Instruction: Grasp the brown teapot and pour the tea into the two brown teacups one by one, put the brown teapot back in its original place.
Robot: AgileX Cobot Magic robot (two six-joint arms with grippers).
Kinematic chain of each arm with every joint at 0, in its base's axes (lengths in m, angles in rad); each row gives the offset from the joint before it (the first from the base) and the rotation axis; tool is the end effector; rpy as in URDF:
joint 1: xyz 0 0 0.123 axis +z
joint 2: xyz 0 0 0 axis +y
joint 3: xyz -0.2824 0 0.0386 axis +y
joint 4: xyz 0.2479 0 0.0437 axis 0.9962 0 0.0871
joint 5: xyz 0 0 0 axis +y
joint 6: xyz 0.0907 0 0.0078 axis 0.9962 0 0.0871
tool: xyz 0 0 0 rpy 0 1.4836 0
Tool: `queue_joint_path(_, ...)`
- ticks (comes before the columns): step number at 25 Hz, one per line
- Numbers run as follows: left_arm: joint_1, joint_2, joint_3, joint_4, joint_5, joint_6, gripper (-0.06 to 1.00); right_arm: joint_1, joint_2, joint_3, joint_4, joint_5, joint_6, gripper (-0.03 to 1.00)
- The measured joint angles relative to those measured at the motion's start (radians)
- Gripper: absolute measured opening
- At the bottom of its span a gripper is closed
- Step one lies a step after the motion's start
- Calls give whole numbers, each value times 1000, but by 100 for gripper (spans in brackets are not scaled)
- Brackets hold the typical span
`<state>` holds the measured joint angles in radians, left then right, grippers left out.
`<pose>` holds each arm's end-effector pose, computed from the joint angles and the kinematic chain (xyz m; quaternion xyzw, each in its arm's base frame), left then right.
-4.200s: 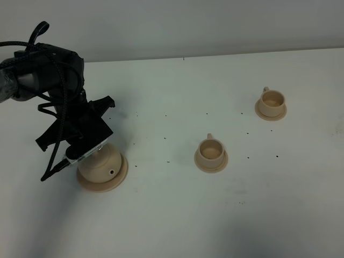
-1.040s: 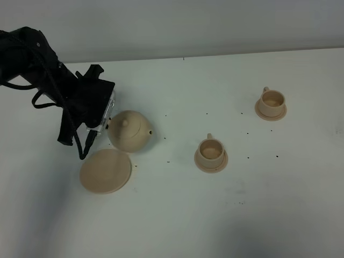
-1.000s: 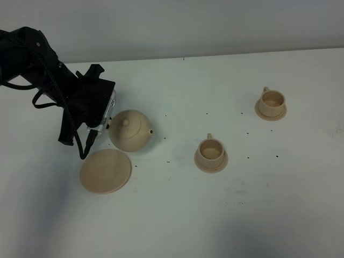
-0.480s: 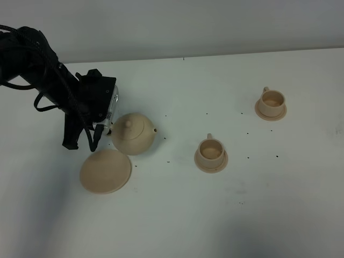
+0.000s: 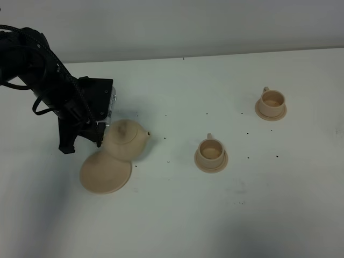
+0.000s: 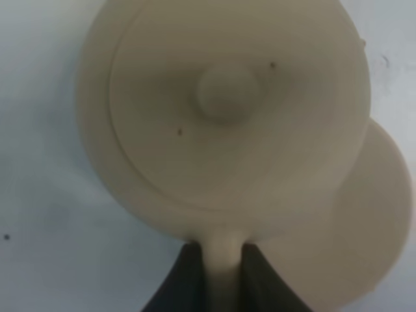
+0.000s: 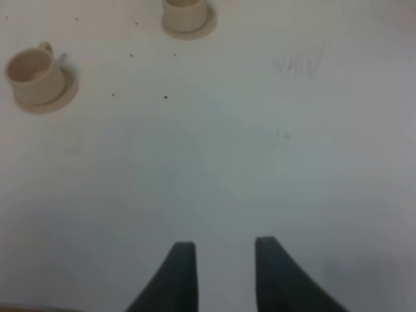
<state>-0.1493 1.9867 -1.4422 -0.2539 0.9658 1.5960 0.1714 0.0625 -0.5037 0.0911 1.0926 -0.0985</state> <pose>0.3912 -0.0779 0.1868 0.7166 0.6850 -0.0334 0.1271 0.0015 0.0077 0.2760 -0.1189 0.8670 0.0630 0.4798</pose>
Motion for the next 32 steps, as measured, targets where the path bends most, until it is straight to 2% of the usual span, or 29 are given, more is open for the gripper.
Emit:
queue_joint_path(6,-7,0,0,4,-23,-18,12,0,0,0,0,0,0,24)
queue_joint_path(12,-77,0,-46,85,-48,-105,12,0,0,0,0,0,0,24)
queue_joint_path(15,-110,2,-133,101,-20,-151,12,0,0,0,0,0,0,24)
queue_joint_path(18,-128,29,-260,91,51,-195,12,0,0,0,0,0,0,24)
queue_joint_path(23,-168,122,-446,87,141,-213,12,0,0,0,0,0,0,24)
queue_joint_path(32,-238,316,-754,83,219,-243,12,0,0,0,0,0,0,24)
